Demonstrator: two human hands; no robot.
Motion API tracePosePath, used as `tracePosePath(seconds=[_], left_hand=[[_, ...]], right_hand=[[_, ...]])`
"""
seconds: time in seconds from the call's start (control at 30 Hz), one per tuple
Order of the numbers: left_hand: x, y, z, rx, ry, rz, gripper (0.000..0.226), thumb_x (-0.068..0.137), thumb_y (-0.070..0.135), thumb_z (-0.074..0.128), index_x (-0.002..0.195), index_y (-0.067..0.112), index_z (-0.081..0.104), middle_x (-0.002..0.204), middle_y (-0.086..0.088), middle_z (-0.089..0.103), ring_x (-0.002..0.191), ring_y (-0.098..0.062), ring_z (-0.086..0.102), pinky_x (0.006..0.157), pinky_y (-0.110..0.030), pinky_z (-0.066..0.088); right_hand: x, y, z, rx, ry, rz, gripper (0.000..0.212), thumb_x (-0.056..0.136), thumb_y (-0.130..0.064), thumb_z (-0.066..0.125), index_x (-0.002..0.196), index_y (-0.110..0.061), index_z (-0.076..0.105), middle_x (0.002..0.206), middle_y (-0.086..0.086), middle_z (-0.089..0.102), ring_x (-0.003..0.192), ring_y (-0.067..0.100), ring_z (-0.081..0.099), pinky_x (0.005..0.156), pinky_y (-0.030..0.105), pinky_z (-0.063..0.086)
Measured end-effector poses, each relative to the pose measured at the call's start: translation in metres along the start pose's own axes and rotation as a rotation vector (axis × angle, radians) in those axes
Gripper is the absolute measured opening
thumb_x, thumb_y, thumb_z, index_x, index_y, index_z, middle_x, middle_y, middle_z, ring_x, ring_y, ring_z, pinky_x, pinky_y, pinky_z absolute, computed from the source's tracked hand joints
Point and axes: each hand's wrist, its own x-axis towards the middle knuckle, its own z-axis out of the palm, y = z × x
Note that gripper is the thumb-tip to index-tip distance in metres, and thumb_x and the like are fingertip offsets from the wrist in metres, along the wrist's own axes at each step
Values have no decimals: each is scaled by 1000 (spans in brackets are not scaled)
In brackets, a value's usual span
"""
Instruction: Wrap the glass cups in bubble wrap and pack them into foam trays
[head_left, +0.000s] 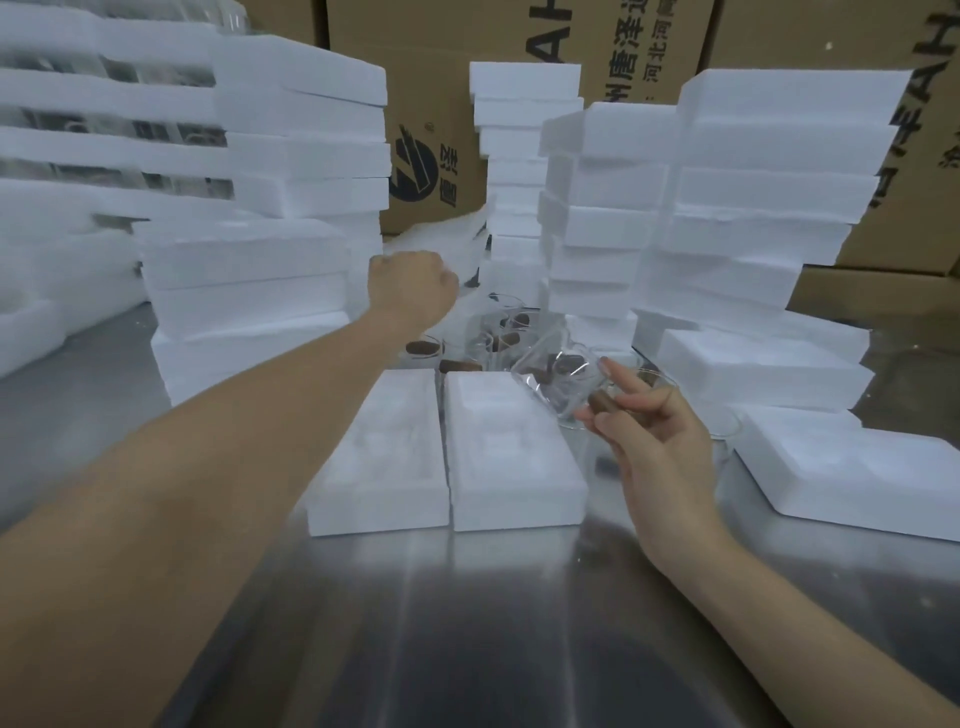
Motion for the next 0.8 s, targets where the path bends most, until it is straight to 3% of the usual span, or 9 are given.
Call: tracePosePath(seconds=[0.1,0.2,0.3,0.43,0.57,0.67,0.77,0.8], left_hand=[[-5,3,-10,-8,-244,7,13,88,18,45,85,7,53,81,-5,48,80,-26,49,76,-32,36],[-11,4,-14,-15,-260,41,22,86,-4,49,106,-1,58,97,-13,55,92,-31,56,72,-34,42],[-12,-1,-14,-22,-196,63,33,90,-10,46,119,0,58,119,-18,56,109,-33,55,87,-36,45],[-7,-6,-23,-27,-64,80,28,93,-5,45,114,1,64,114,-18,62,106,-34,56,90,-39,45],[-13,4,-48,-96,333,5,41,90,-8,45,124,9,60,114,-15,56,103,-31,50,84,-35,39],[-36,10,-66,-297,540,46,40,88,-7,49,124,8,55,113,-10,49,88,-21,45,73,-28,37],[-76,11,-81,-541,507,110,31,94,-1,40,118,8,57,99,14,43,80,0,44,71,-14,38],[-92,9,-82,-526,486,160,30,95,-2,40,117,7,59,98,15,45,81,1,46,73,-14,38]], right_hand=[[-2,1,2,-59,-10,-12,34,71,7,65,59,-25,61,108,-7,72,106,33,64,71,20,53],[-2,0,1,-100,-34,-16,46,78,16,59,58,-25,59,111,-9,71,90,25,69,72,20,54],[-4,-2,-1,-138,-45,-18,44,79,16,57,60,-23,55,112,-10,71,76,17,69,73,20,53],[-3,-3,-1,-166,-22,-4,32,80,15,58,66,-12,51,110,-6,71,77,18,70,68,17,51],[-2,-6,0,-71,-24,50,31,84,13,56,64,-10,47,114,-2,70,64,18,67,66,22,53],[0,-13,1,127,-10,141,32,88,10,53,63,-9,44,102,5,73,61,19,66,65,24,55],[-1,-25,7,331,21,264,21,90,9,47,74,-6,48,82,15,71,66,21,68,65,23,56],[-2,-28,8,398,32,302,20,89,10,45,77,-6,48,75,15,69,67,22,69,65,23,56]])
